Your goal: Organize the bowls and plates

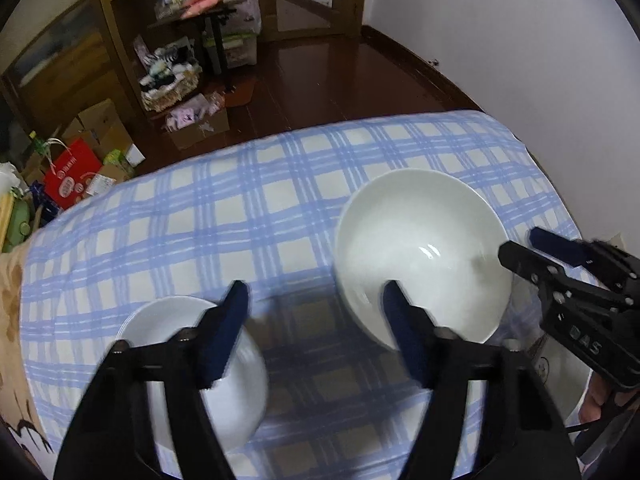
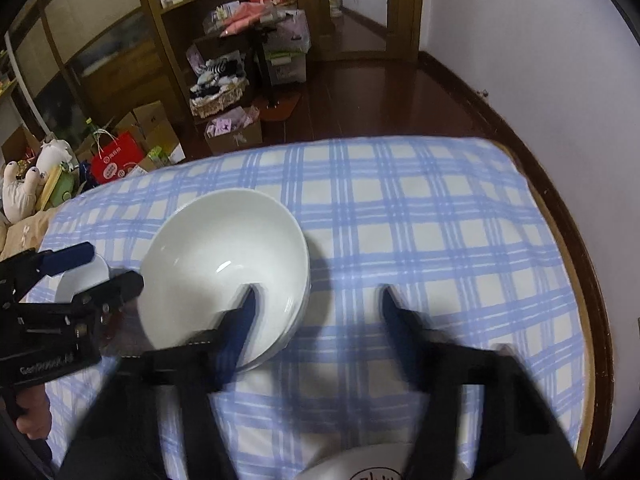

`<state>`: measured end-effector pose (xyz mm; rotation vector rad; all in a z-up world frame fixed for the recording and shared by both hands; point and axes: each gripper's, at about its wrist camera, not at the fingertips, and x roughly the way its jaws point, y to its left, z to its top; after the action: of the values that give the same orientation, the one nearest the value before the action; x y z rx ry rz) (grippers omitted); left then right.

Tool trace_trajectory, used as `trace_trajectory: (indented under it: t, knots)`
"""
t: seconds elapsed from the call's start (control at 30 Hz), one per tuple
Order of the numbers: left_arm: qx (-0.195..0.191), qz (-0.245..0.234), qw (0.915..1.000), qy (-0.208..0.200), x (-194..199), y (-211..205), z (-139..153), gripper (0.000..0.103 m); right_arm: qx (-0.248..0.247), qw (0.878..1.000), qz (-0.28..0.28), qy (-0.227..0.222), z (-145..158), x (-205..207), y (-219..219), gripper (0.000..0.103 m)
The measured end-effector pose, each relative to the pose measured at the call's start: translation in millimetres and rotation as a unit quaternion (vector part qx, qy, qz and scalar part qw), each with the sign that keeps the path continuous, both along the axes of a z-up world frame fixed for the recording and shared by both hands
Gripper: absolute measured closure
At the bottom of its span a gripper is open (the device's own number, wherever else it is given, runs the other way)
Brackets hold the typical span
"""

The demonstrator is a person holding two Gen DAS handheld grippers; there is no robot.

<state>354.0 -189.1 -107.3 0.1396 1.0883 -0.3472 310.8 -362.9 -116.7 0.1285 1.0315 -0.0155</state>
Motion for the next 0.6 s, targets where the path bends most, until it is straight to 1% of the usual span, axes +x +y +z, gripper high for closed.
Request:
trace_trajectory:
  t: [0.03,0.07,0.1,0.13,0.17,0.2,0.23,0.27,0.3,0.4,0.5,0.6]
  knots:
    - [0.000,-0.006,1.0000,0.003,0.9,-2.9,-2.4,0.055,0.009,1.000,0.000,0.002,-3.1,0.1,-1.6,0.069]
    - [0.000,-0.011,0.9999,0.004,0.8,-4.4,-3.4,0.062,0.011,1.000,0.000,0.003,-5.2,2.2,-0.6,0.074]
    - [-0.001,-0.017,0.9998,0.008,1.0,-7.4,-5.7,0.067,0.018,1.000,0.002,0.003,-7.3,1.6,-1.6,0.076]
    - [-0.005,-0.023,0.9997,0.013,1.1,-10.2,-8.3,0.070,0.027,1.000,0.002,0.005,-8.6,1.5,-2.8,0.082]
    - [-0.009,-0.028,0.9994,0.019,1.4,-11.4,-10.6,0.072,0.037,0.999,0.000,0.006,-9.3,1.6,-4.1,0.085]
    - [-0.010,-0.037,0.9988,0.030,1.0,-15.3,-14.6,0.079,0.045,0.999,-0.003,0.008,-9.9,1.2,-5.0,0.085]
    - [-0.004,-0.043,0.9986,0.032,-0.7,-18.3,-16.4,0.080,0.051,0.999,-0.003,0.009,-9.5,0.8,-5.0,0.089]
    - [0.003,-0.044,0.9988,0.023,-2.2,-20.6,-15.9,0.080,0.059,0.998,-0.005,0.014,-9.6,0.7,-4.5,0.093]
    - [0.002,-0.041,0.9990,0.017,-4.2,-21.3,-14.9,0.080,0.056,0.998,-0.010,0.015,-8.7,0.5,-2.7,0.093]
    - [-0.016,-0.014,0.9995,0.024,-6.4,-16.9,-14.9,0.080,0.040,0.999,-0.011,0.010,-5.3,-3.7,4.4,0.093]
    - [-0.011,-0.010,0.9997,0.021,-11.9,-13.3,-11.9,0.080,0.030,1.000,-0.007,0.005,-0.1,-10.7,10.7,0.093]
    - [-0.014,-0.009,0.9995,0.028,-21.3,-5.7,-6.0,0.080,0.036,0.999,0.000,-0.005,10.1,-21.9,13.8,0.093]
